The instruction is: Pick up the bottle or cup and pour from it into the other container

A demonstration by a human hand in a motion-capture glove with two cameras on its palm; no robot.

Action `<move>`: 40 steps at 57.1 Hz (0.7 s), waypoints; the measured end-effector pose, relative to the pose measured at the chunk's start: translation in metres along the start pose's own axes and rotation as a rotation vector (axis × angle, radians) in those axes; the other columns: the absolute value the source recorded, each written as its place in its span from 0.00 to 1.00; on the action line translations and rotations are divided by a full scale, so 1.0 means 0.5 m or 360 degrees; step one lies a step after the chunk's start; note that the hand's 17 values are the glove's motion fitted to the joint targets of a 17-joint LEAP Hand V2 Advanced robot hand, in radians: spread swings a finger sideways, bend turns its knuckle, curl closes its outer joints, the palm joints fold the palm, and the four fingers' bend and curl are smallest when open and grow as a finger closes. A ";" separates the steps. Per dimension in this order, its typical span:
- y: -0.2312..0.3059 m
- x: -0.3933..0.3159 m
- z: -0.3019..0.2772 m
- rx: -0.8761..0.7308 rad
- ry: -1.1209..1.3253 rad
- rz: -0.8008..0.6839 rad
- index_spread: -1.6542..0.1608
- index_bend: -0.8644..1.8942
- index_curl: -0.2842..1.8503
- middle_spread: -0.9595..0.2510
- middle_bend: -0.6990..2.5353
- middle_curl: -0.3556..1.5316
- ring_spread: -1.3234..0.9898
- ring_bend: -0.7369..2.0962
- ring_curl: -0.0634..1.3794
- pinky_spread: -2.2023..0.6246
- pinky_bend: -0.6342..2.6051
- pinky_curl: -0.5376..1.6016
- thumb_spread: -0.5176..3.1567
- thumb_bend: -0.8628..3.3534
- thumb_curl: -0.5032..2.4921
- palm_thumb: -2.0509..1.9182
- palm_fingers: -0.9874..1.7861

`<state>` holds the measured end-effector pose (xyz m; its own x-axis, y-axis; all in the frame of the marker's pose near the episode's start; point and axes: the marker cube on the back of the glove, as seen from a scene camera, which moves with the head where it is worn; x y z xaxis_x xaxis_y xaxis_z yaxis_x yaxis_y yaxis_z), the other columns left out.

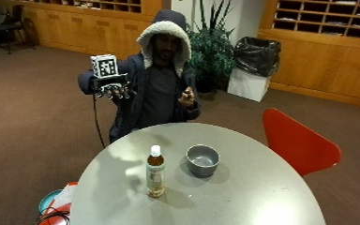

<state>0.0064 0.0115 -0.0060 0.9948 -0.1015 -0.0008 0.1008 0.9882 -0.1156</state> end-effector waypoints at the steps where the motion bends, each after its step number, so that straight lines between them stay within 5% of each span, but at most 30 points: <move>1: 0.004 0.003 -0.002 -0.0040 0.0002 -0.0063 0.80 0.45 0.18 0.78 0.30 0.23 0.60 0.32 0.06 0.83 0.26 0.27 0.25 0.23 0.19 0.57 0.50; 5: 0.023 0.027 -0.014 -0.0280 0.0013 -0.0543 0.76 0.45 0.21 0.77 0.30 0.25 0.61 0.32 0.09 0.86 0.26 0.30 0.32 0.23 0.21 0.58 0.49; 8: 0.033 0.031 -0.018 -0.0345 0.0023 -0.0648 0.74 0.45 0.23 0.77 0.30 0.26 0.62 0.32 0.10 0.87 0.26 0.31 0.35 0.23 0.21 0.58 0.49; 24: 0.035 0.036 -0.012 -0.0348 0.0013 -0.0637 0.70 0.43 0.27 0.77 0.29 0.31 0.63 0.32 0.12 0.89 0.25 0.34 0.41 0.20 0.25 0.59 0.48; 28: 0.038 0.034 -0.006 -0.0269 0.0023 -0.0486 0.70 0.42 0.27 0.77 0.29 0.32 0.64 0.32 0.13 0.89 0.25 0.35 0.41 0.20 0.25 0.59 0.48; 37: 0.038 0.046 -0.007 -0.0307 0.0012 -0.0660 0.70 0.42 0.28 0.77 0.29 0.33 0.64 0.32 0.14 0.89 0.25 0.36 0.41 0.20 0.26 0.59 0.48; 40: 0.025 0.037 -0.003 -0.0233 0.0016 -0.0481 0.70 0.41 0.29 0.77 0.28 0.33 0.64 0.32 0.14 0.89 0.25 0.36 0.41 0.20 0.27 0.59 0.48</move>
<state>0.0262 0.0219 -0.0091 0.9200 -0.3893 0.0457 0.3876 0.8862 -0.2536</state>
